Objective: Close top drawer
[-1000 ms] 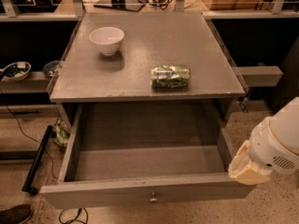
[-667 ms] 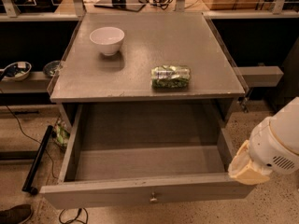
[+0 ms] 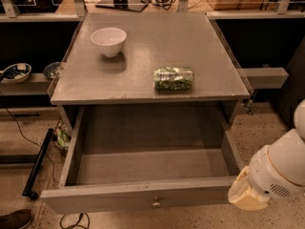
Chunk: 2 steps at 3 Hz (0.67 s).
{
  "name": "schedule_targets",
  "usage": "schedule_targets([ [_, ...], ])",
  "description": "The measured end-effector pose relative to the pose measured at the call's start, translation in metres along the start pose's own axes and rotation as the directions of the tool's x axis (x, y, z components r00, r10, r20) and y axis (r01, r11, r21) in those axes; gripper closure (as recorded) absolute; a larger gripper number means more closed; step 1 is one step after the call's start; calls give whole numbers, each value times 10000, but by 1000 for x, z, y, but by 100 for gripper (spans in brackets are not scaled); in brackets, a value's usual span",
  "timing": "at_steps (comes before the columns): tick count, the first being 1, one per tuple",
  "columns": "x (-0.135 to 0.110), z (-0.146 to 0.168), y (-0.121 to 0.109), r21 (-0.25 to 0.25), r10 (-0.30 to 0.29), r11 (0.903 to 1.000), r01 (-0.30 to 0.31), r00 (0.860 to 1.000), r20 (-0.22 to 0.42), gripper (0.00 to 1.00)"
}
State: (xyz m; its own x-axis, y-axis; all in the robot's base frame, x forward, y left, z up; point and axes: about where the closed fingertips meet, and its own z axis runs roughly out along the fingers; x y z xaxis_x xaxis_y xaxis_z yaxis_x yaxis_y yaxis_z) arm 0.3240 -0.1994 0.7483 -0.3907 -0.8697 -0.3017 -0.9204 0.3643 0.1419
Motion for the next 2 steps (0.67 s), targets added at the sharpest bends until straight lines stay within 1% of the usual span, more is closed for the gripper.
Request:
schedule_targets([
  [1,13,47,0,-409,302,9987,-300,9995,32,100],
  [2,13,47,0,-410,304,9987,-302,9995,30,100],
])
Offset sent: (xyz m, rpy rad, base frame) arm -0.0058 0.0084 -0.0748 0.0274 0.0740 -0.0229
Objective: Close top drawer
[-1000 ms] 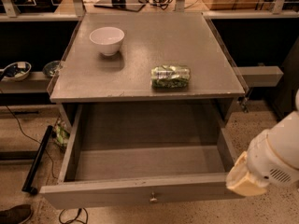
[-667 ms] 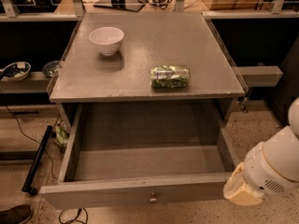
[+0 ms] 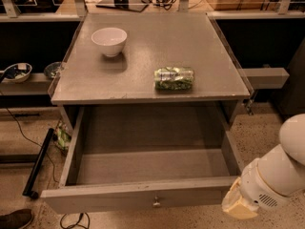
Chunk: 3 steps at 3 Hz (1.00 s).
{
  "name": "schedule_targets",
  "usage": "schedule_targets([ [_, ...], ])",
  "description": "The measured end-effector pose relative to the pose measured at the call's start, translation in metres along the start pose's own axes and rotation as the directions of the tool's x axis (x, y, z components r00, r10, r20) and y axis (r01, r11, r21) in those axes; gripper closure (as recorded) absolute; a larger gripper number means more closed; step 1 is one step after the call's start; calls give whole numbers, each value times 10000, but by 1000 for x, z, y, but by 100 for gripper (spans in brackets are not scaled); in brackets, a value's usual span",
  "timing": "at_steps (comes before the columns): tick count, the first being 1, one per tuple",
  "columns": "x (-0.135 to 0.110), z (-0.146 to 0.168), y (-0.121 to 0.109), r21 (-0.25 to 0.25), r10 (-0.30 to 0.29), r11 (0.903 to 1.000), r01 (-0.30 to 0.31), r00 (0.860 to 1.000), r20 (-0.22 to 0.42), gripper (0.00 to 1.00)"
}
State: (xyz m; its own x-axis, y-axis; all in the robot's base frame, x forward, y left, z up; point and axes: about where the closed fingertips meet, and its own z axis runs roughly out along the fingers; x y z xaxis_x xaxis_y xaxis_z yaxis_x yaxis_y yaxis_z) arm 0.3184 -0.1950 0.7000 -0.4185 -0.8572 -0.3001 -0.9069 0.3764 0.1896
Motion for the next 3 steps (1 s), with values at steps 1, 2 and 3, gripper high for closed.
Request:
schedule_targets([
  [1,-1,15,-6,154,88,9998,-93,9996,277,100],
  [2,-8,28,-16,388,108,9992,-129,9984,549,100],
  [3,-16,36,-25,559,40,9984,-79,9976,694,100],
])
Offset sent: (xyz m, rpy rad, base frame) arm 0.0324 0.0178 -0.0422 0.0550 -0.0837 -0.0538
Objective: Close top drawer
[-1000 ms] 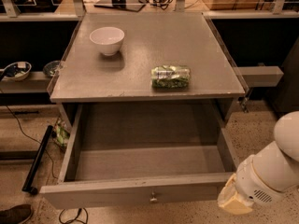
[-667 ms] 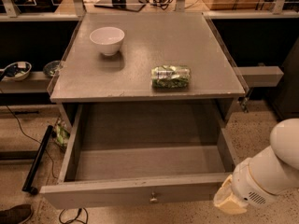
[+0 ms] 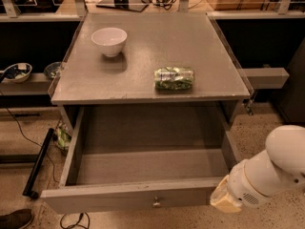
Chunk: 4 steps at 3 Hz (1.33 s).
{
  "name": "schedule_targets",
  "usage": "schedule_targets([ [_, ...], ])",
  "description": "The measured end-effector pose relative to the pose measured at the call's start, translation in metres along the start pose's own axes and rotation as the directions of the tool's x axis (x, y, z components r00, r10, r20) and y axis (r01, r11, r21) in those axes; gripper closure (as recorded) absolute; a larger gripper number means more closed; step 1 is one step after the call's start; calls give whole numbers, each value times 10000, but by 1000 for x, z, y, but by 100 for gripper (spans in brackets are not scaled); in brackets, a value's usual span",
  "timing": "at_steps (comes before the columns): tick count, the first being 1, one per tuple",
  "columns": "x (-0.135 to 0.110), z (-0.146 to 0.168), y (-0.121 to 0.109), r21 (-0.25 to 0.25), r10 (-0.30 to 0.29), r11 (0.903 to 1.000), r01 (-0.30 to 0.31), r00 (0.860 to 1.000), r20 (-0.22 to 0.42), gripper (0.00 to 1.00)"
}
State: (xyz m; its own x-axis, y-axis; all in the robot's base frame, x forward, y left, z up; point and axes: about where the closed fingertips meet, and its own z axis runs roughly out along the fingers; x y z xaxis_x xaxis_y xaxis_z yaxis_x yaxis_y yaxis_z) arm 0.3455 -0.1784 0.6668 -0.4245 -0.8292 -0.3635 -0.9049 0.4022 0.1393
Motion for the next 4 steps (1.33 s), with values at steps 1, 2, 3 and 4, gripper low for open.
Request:
schedule_targets([
  [1,-1,0,-1,26,-5,10000,5,10000,14,83],
  [2,-1,0,-1,26,-5,10000,5,10000,14,60],
  [3,-1,0,-1,26,-5,10000,5,10000,14,37],
  [4,-1,0,-1,26,-5,10000,5,10000,14,6],
])
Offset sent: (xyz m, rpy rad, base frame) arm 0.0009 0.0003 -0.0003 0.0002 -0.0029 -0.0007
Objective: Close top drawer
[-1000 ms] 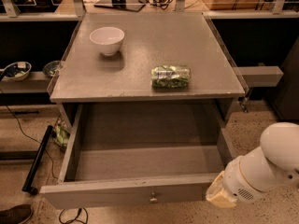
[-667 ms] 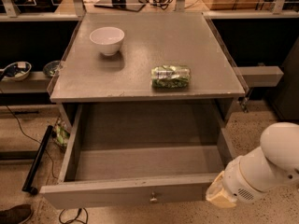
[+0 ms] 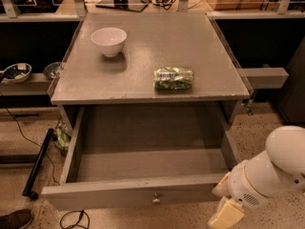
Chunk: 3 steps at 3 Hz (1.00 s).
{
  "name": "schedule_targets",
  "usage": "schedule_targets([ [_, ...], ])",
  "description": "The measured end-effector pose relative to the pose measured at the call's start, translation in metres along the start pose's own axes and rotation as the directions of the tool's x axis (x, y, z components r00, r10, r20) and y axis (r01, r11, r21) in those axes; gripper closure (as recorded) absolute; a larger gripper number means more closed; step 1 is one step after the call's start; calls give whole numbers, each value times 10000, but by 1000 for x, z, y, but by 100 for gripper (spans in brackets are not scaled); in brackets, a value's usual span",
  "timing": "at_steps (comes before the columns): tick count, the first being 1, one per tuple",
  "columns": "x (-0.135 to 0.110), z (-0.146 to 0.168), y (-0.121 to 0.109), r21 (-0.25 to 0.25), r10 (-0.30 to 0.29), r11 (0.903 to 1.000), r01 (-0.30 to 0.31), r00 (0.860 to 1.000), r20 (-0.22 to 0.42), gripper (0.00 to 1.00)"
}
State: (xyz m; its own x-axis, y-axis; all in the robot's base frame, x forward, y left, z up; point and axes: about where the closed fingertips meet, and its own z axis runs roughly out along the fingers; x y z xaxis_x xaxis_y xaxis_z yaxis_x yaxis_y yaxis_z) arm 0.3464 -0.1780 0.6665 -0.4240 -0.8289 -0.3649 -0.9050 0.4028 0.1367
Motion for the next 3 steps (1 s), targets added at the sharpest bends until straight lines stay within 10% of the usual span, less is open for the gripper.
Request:
schedule_targets([
  [2,0,0,0,0,-1,10000,1,10000,0,0],
  [3,0,0,0,0,-1,10000,1,10000,-1,27],
])
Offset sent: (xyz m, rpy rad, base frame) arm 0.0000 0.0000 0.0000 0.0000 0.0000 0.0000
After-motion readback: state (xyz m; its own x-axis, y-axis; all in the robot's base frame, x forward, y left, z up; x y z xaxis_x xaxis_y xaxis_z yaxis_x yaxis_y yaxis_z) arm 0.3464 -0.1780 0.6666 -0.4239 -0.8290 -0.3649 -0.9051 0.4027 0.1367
